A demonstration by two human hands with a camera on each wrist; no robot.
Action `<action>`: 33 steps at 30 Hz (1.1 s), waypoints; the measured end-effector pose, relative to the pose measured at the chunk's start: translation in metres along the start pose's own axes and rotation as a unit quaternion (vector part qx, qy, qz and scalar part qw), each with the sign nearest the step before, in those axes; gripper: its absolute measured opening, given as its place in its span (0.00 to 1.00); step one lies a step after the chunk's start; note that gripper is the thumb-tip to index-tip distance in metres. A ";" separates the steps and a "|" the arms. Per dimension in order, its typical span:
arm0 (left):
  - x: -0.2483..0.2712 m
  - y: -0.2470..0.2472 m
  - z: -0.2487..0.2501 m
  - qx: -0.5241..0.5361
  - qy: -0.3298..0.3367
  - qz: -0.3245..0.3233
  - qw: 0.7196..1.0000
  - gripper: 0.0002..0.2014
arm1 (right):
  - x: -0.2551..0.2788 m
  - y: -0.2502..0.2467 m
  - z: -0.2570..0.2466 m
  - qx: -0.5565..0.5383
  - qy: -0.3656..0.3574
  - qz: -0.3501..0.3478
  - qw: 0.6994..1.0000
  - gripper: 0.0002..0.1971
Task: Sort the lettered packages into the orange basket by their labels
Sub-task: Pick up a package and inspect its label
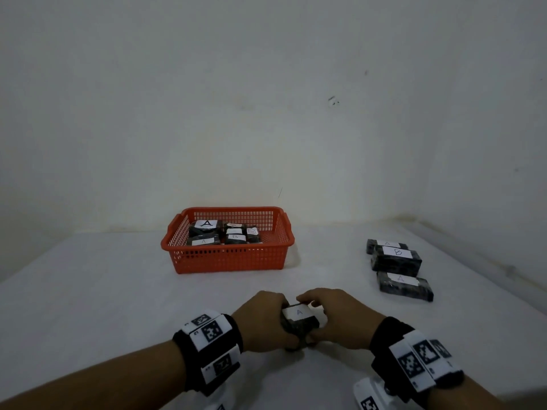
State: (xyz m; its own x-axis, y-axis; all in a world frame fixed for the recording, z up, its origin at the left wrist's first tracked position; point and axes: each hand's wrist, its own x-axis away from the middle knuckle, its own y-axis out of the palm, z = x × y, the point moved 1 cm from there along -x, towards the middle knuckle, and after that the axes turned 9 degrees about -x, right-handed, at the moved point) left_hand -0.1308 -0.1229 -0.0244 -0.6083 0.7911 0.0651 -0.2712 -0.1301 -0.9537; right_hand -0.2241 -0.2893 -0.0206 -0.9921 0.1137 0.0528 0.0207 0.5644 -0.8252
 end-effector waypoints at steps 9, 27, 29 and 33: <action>0.011 -0.024 -0.018 0.246 0.028 0.008 0.969 0.24 | 0.012 -0.001 0.008 -0.288 -0.053 0.092 0.952 0.26; 0.053 -0.024 -0.029 0.440 0.082 0.083 0.890 0.14 | 0.029 0.028 -0.022 -0.488 -0.111 0.182 0.846 0.25; 0.054 -0.022 -0.029 0.427 0.078 0.093 0.896 0.13 | 0.029 0.030 -0.025 -0.494 -0.113 0.176 0.844 0.24; 0.060 -0.017 -0.027 0.442 0.085 0.081 0.889 0.15 | 0.029 0.035 -0.027 -0.503 -0.110 0.191 0.836 0.24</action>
State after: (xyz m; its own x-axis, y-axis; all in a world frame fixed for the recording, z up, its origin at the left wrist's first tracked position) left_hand -0.1422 -0.0569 -0.0120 -0.5917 0.7882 -0.1695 -0.7162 -0.6104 -0.3382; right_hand -0.2492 -0.2443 -0.0327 -0.8858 0.3524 -0.3019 0.3254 0.9355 0.1374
